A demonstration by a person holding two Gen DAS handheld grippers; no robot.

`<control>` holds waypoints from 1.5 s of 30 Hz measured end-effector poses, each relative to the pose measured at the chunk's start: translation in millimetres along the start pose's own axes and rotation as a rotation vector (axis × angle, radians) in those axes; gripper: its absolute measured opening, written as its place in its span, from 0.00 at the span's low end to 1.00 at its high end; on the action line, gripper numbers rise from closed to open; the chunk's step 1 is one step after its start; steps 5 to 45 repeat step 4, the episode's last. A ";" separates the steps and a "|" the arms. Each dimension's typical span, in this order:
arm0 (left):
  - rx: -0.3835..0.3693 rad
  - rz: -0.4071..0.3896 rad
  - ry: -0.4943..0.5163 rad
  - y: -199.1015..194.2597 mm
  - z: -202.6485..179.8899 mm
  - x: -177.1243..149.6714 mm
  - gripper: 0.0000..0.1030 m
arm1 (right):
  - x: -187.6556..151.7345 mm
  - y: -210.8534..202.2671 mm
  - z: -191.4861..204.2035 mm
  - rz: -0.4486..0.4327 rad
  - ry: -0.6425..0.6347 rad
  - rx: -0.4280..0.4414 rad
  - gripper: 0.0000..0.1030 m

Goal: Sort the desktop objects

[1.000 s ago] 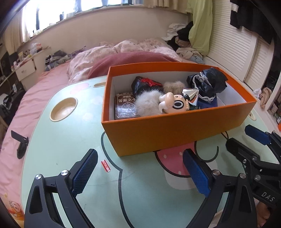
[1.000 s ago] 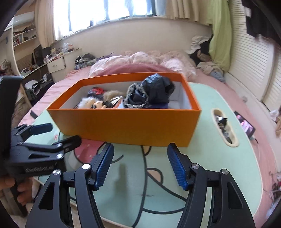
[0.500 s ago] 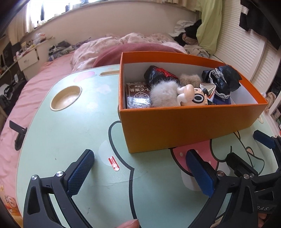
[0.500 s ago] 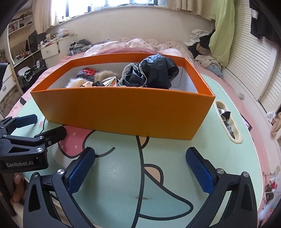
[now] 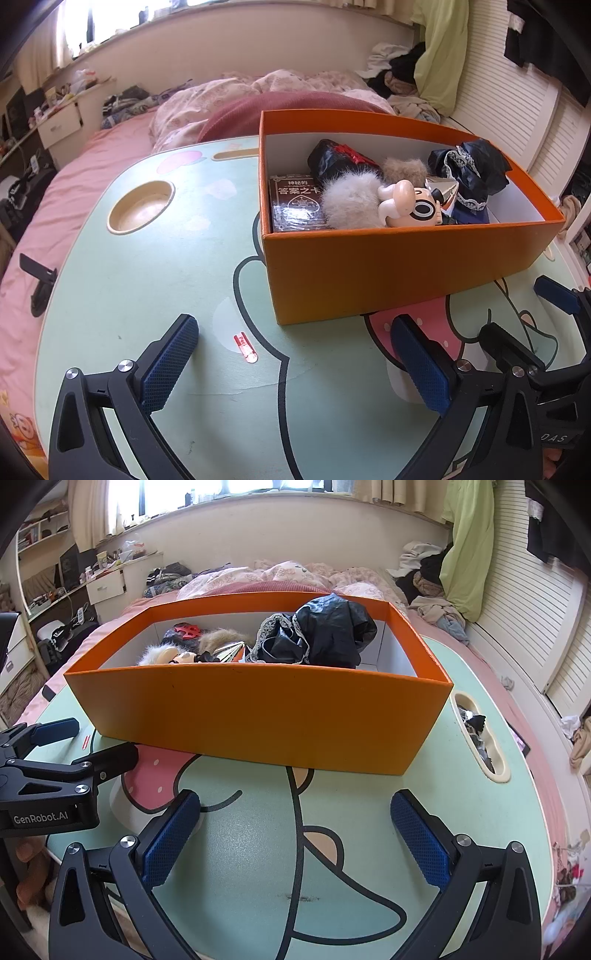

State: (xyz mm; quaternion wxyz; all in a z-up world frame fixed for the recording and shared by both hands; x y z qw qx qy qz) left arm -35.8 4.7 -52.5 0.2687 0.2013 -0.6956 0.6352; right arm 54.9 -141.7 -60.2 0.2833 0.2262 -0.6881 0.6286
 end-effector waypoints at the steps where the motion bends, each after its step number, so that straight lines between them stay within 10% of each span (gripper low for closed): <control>1: 0.001 0.000 0.000 -0.2 0.1 -0.2 1.00 | -0.3 0.7 -0.1 0.000 0.000 0.000 0.99; 45: 0.005 -0.002 -0.006 0.6 2.7 0.6 1.00 | 0.3 -0.1 0.2 0.000 0.000 0.000 0.99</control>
Point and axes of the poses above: each gripper's, at about its wrist camera, not at the fingertips, and y roughly the way its jaws point, z to its left, x to its top, the point moved 7 cm from there along y, roughly the way its jaws point
